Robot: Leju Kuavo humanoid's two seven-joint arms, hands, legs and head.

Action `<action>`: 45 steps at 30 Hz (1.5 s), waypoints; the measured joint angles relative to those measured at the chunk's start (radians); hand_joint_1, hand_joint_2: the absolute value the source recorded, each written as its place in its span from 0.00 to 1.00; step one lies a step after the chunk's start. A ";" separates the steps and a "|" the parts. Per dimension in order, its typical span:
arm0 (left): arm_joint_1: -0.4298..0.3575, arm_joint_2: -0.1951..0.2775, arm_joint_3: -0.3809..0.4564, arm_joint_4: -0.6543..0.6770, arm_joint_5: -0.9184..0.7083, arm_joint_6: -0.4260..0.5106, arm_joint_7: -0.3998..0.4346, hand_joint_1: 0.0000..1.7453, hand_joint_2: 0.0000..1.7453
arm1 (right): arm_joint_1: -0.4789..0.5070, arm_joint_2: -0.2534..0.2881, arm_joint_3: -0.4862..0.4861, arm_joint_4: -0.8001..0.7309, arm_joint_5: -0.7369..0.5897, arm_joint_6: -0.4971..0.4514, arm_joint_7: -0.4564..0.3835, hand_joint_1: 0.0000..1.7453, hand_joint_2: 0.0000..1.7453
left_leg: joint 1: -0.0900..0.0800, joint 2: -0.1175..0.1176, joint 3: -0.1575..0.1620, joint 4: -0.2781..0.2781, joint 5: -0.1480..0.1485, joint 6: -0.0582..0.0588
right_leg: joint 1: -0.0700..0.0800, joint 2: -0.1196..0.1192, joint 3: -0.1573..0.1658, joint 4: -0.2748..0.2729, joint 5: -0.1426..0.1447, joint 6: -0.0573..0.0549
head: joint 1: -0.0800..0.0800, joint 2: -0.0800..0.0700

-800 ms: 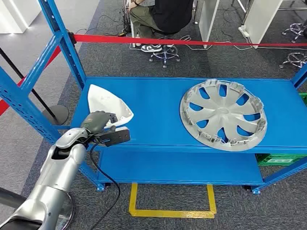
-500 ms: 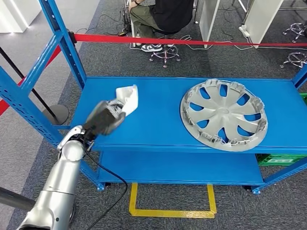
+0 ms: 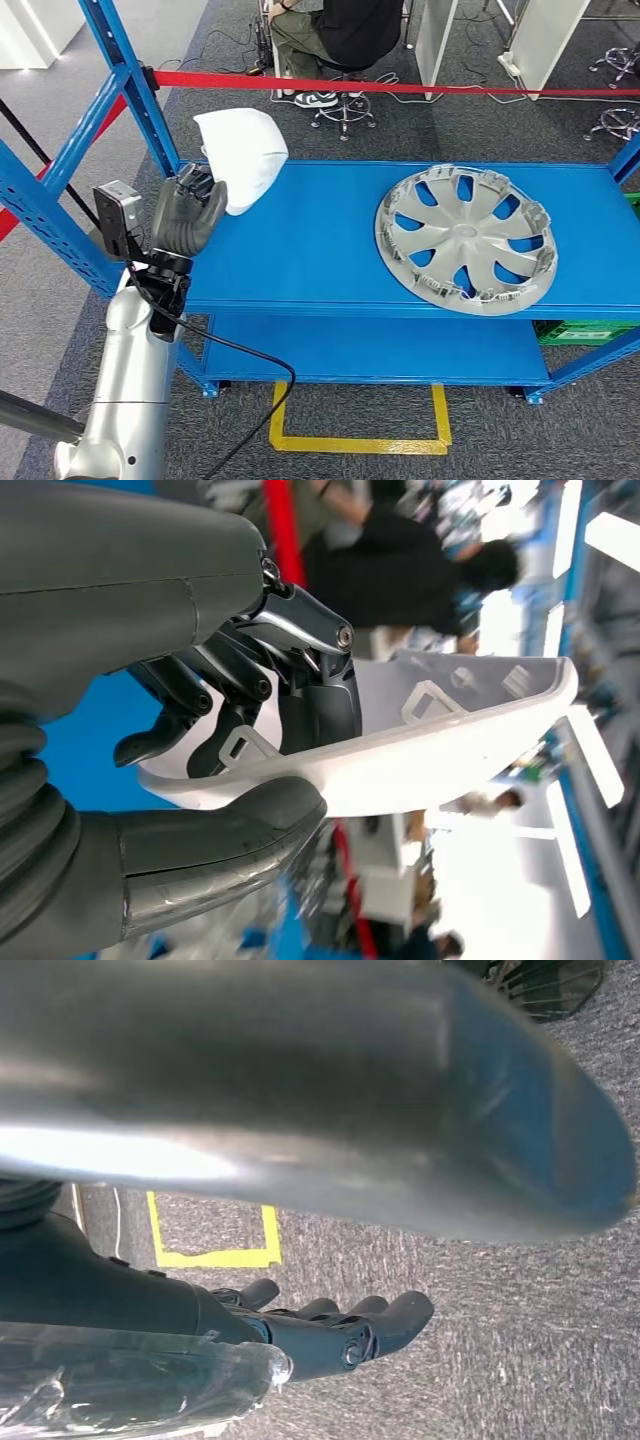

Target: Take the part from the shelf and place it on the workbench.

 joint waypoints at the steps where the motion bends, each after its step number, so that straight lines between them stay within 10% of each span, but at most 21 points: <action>1: 0.001 -0.006 -0.004 -0.017 -0.014 0.020 -0.018 1.00 1.00 | 0.000 0.003 0.000 0.000 -0.003 -0.001 0.000 0.00 0.00 | 0.000 0.000 0.000 0.000 0.000 0.000 | 0.000 0.000 0.000 0.000 0.000 0.000 | 0.000 0.000; 13: 0.021 -0.018 -0.081 -0.130 -0.034 -0.002 -0.097 1.00 1.00 | 0.000 0.025 -0.011 0.000 -0.016 -0.004 -0.004 0.00 0.00 | 0.000 0.000 0.000 0.000 0.000 0.000 | 0.000 0.000 0.000 0.000 0.000 0.000 | 0.000 0.000; 18: 0.026 -0.018 -0.090 -0.150 -0.028 0.002 -0.103 1.00 1.00 | 0.000 0.031 -0.016 -0.002 -0.017 -0.005 -0.004 0.00 0.00 | -0.001 0.002 0.010 -0.030 0.020 0.027 | -0.005 0.000 -0.004 -0.002 -0.003 0.020 | -0.001 0.000; 23: 0.036 -0.020 -0.093 -0.156 -0.023 0.005 -0.106 1.00 1.00 | 0.002 0.033 -0.017 -0.003 -0.017 -0.006 -0.004 0.00 0.00 | 0.007 0.005 0.007 -0.048 0.038 0.023 | -0.013 -0.001 -0.115 0.254 -0.130 0.034 | 0.000 0.000; 27: 0.039 -0.020 -0.094 -0.159 -0.021 0.005 -0.109 1.00 1.00 | -0.001 0.037 -0.017 -0.002 -0.017 -0.005 -0.003 0.00 0.00 | 0.022 0.003 -0.015 -0.024 0.044 -0.006 | -0.031 0.004 -0.024 0.083 -0.040 0.061 | 0.002 0.000; 32: 0.040 -0.018 -0.104 -0.171 -0.017 0.004 -0.115 1.00 1.00 | -0.001 0.045 -0.017 -0.003 -0.014 -0.004 0.001 0.00 0.00 | 0.020 -0.001 -0.041 -0.010 0.066 -0.034 | -0.032 0.018 -0.024 0.045 -0.006 0.009 | -0.004 0.000; 38: 0.044 -0.013 -0.107 -0.177 -0.016 0.001 -0.116 1.00 1.00 | 0.000 0.044 -0.018 -0.005 -0.014 -0.004 0.001 0.00 0.00 | 0.012 0.003 -0.128 0.272 -0.146 -0.028 | -0.019 0.010 -0.087 0.046 0.045 -0.028 | -0.008 0.000; 40: 0.047 -0.011 -0.107 -0.178 -0.016 0.000 -0.115 1.00 1.00 | 0.001 0.044 -0.018 -0.005 -0.014 -0.004 0.001 0.00 0.00 | 0.005 0.003 -0.087 0.259 -0.150 -0.014 | -0.013 0.008 -0.111 0.046 0.063 -0.029 | -0.008 0.000; 43: 0.044 -0.010 -0.109 -0.185 -0.016 -0.001 -0.116 1.00 1.00 | -0.001 0.045 -0.018 -0.005 -0.014 -0.004 0.001 0.00 0.00 | -0.013 0.006 0.058 0.068 -0.118 0.013 | -0.006 0.008 -0.137 0.046 0.091 -0.024 | -0.007 0.000; 45: 0.043 -0.010 -0.112 -0.190 -0.016 -0.002 -0.116 1.00 1.00 | 0.000 0.045 -0.018 -0.005 -0.014 -0.004 0.001 0.00 0.00 | -0.021 0.008 0.091 0.009 -0.112 0.018 | -0.006 0.005 -0.143 0.041 0.109 -0.013 | -0.007 0.000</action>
